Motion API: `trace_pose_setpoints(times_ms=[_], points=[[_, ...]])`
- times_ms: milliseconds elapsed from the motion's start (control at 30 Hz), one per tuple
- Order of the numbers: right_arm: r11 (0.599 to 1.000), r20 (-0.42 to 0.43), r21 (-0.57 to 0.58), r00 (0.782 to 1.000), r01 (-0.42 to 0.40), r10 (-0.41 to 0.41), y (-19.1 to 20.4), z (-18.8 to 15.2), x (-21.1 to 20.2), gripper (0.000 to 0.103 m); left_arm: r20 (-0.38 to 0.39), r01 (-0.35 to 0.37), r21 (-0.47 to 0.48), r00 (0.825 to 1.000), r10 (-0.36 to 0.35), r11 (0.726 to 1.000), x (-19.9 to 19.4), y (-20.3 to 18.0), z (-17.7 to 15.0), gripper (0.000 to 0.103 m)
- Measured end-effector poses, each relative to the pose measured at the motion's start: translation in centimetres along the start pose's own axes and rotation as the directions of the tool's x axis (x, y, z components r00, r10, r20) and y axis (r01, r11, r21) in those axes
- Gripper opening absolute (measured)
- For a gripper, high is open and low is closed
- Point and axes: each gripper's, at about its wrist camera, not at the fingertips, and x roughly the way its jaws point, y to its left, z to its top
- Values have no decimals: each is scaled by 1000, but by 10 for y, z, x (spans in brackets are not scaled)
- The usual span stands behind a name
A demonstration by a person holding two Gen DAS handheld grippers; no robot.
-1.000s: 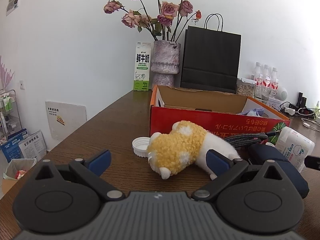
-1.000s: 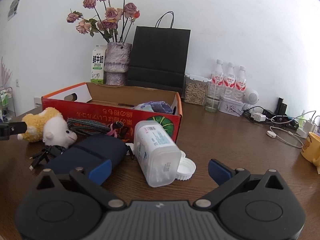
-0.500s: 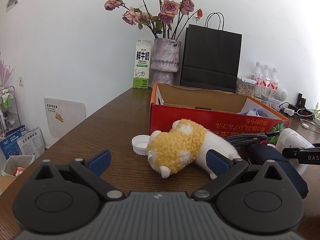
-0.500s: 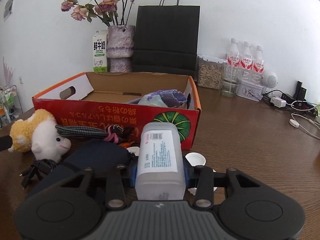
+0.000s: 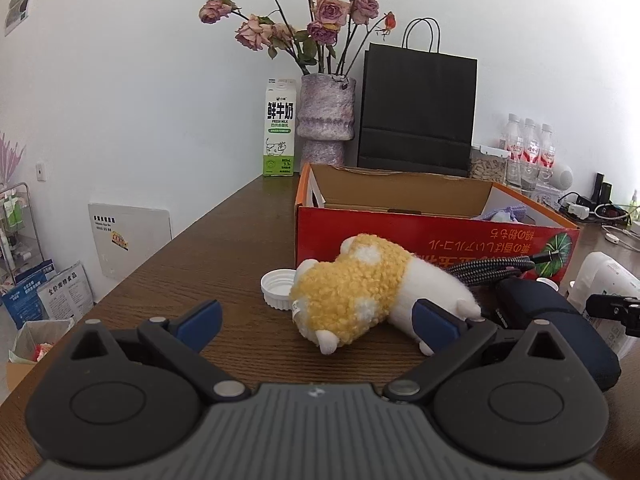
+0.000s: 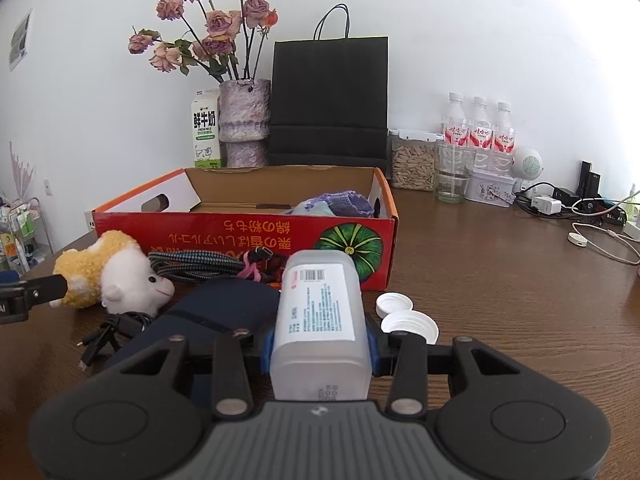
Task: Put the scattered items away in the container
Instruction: 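Grasp the white bottle with the right tool while the left grasps the plush toy, then lower plush toy and white bottle into the box and open both tools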
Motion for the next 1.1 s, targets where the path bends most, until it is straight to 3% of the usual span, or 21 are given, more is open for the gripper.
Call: trace_pose_setpoints(times_ms=[133,267,367,433,500,567,633,667,833,1100], points=[[1000,2,13,1000,7,-7,-1,0,1,39,-16,10,38,1000,-9,999,5,-1,8,103],[1000,6,19,1000,8,-8,-2,0,0,40,-41,-1,137,999,7,991,20,-2,20,103],[1000,8,21,1000,7,-7,-2,0,0,40,-48,51,152,998,-44,987,32,4,24,103],[1000,8,21,1000,7,-7,-2,0,0,40,-77,123,127,990,-114,984,43,10,26,102],[1000,5,20,1000,6,-6,-2,0,0,40,-113,163,114,982,-151,980,51,14,27,93],[1000,5,22,1000,6,-6,-2,0,0,40,-150,190,87,973,-176,978,59,18,27,71],[1000,7,24,1000,3,-3,-2,0,0,40,-172,244,33,957,-235,969,60,25,26,56],[1000,7,25,1000,3,-3,-2,0,-1,40,-170,244,31,957,-236,969,59,26,26,52],[1000,18,30,1000,-1,0,-1,-1,-5,40,-147,229,5,963,-226,973,44,29,23,45],[999,62,42,998,-9,6,-4,7,-19,40,-26,205,-16,978,-205,979,7,27,30,44]])
